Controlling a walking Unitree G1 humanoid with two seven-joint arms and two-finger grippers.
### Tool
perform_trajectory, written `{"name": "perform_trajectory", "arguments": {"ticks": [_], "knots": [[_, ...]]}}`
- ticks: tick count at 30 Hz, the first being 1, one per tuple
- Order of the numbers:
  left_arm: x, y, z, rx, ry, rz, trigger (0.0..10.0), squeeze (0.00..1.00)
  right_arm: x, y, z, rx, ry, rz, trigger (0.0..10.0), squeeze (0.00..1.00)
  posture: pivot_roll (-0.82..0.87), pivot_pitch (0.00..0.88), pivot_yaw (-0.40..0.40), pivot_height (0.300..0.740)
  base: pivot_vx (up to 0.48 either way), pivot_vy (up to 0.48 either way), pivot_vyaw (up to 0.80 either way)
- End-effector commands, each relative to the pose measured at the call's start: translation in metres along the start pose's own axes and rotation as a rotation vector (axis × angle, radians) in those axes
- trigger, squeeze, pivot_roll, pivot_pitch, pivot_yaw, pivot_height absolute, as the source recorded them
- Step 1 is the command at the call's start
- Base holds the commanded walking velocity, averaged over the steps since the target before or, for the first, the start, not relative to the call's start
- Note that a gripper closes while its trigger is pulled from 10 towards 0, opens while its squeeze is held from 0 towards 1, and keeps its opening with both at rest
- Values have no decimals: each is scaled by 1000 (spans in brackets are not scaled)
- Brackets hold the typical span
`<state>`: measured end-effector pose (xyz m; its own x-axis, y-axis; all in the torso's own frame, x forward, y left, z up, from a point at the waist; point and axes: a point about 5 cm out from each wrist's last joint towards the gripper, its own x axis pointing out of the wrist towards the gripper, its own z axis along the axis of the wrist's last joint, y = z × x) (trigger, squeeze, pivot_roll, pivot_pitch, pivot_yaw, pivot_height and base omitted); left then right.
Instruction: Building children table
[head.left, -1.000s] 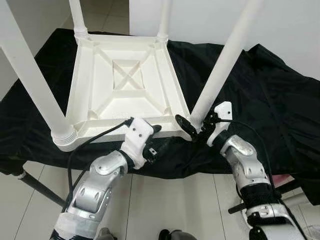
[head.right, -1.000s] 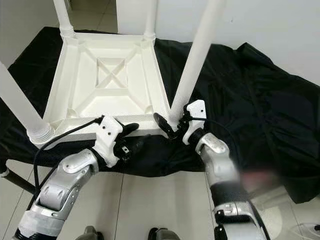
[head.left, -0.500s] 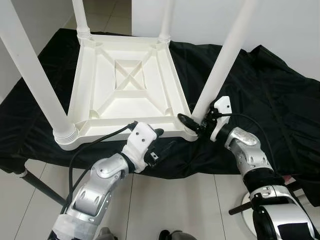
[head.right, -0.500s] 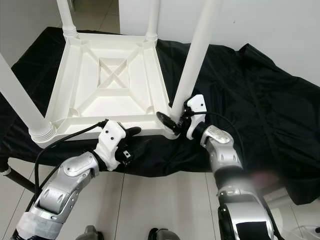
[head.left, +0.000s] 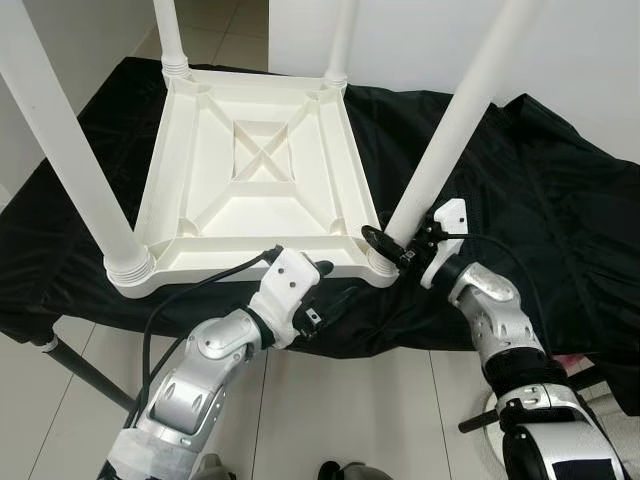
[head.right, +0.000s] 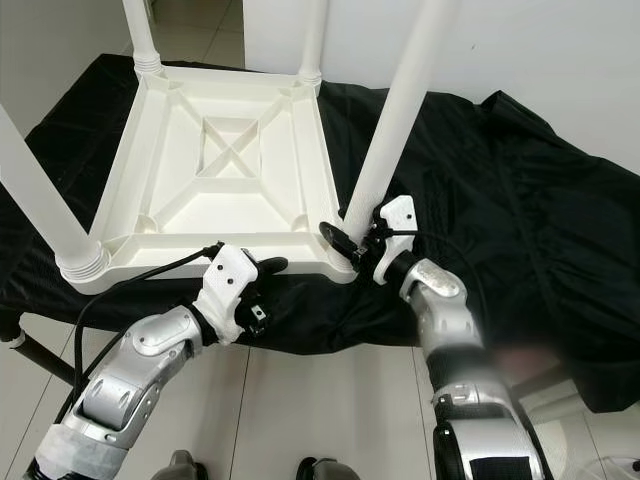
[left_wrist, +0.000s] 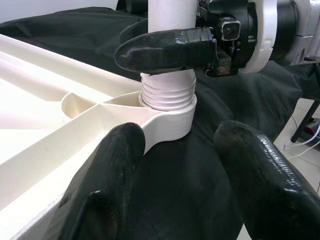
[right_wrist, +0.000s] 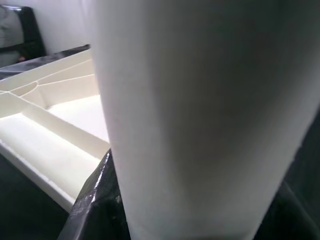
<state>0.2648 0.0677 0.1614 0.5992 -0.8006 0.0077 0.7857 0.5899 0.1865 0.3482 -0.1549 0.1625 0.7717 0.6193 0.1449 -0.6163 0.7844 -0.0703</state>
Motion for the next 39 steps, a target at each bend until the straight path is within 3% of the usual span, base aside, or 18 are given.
{"name": "perform_trajectory", "arguments": {"ticks": [1,7,11,17,20,22,31,32,34,35,39], "knots": [[0,-6,-3,-2,3,-52,10000,0,-4,-2,-7,23,35,-59,10000,0,62,79,-107,740,0,0,0],[1,-5,-4,-1,4,-47,10000,0,0,7,-7,47,26,-163,10000,0,64,78,-115,740,0,0,0],[0,-5,-4,2,5,-44,10000,0,1,24,-9,108,20,-381,10000,0,68,75,-121,740,0,0,0],[-1,-4,-4,3,6,-41,10000,0,1,31,-9,125,25,-461,10000,0,68,71,-123,740,0,0,0],[0,-4,-4,4,5,-39,10000,0,-3,42,-9,178,9,-705,10000,0,72,67,-126,740,0,0,0],[0,-4,-4,4,4,-38,10000,0,-4,44,-9,183,21,-762,10000,0,75,66,-127,740,0,0,0],[-2,-4,-5,6,9,-43,10000,0,-8,46,-6,157,22,-759,10000,0,76,66,-123,740,0,0,0],[-2,-4,-5,6,9,-41,10000,0,-8,45,-5,153,11,-749,10000,886,79,66,-122,740,0,0,0],[-3,-4,-5,6,10,-39,10000,0,-9,44,-4,149,4,-744,10000,886,80,65,-123,740,0,0,0],[-3,-4,-5,6,10,-36,10000,0,-10,44,-4,148,-5,-732,10000,1000,83,64,-124,740,0,0,0],[-4,-3,-5,4,9,-31,10000,0,-11,42,-1,145,-24,-698,10000,1000,83,62,-125,740,0,0,0]]}}
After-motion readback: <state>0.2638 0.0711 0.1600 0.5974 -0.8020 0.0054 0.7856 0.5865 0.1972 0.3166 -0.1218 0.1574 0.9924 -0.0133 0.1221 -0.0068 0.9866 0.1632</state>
